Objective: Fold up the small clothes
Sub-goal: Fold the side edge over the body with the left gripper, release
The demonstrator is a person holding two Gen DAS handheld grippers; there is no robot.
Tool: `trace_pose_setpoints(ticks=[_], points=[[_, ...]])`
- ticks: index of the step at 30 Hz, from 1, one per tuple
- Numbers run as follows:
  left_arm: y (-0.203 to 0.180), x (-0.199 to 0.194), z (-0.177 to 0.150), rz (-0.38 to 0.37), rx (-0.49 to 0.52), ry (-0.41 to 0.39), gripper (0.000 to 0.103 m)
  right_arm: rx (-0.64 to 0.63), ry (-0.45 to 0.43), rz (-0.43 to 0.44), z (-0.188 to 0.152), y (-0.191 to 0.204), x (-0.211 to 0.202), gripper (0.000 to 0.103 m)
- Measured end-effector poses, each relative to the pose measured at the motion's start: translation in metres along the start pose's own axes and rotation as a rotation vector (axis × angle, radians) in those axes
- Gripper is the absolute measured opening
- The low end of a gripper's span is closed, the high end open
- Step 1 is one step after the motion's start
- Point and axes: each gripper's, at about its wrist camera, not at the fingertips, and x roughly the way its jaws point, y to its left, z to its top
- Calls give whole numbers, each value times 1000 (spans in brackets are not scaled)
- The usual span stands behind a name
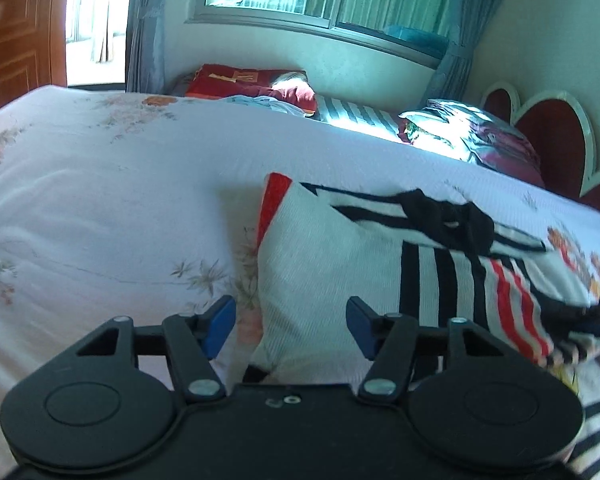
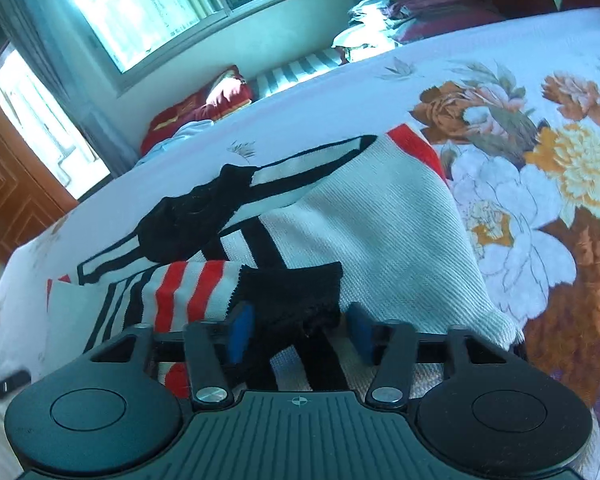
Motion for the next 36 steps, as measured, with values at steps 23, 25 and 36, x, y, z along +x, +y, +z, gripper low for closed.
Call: trace_pose_setpoints(ticks=[23,25,36], points=[[17,109,55,31,-128,19,17,-118,-28,-46,5,4,16,17],[15,109,55,42,-133,-2,13,-131,-40,-50,5,9,16,11],[-1,105,47,111,-39,-56,13,-238,-80,-135,2,11,21,1]])
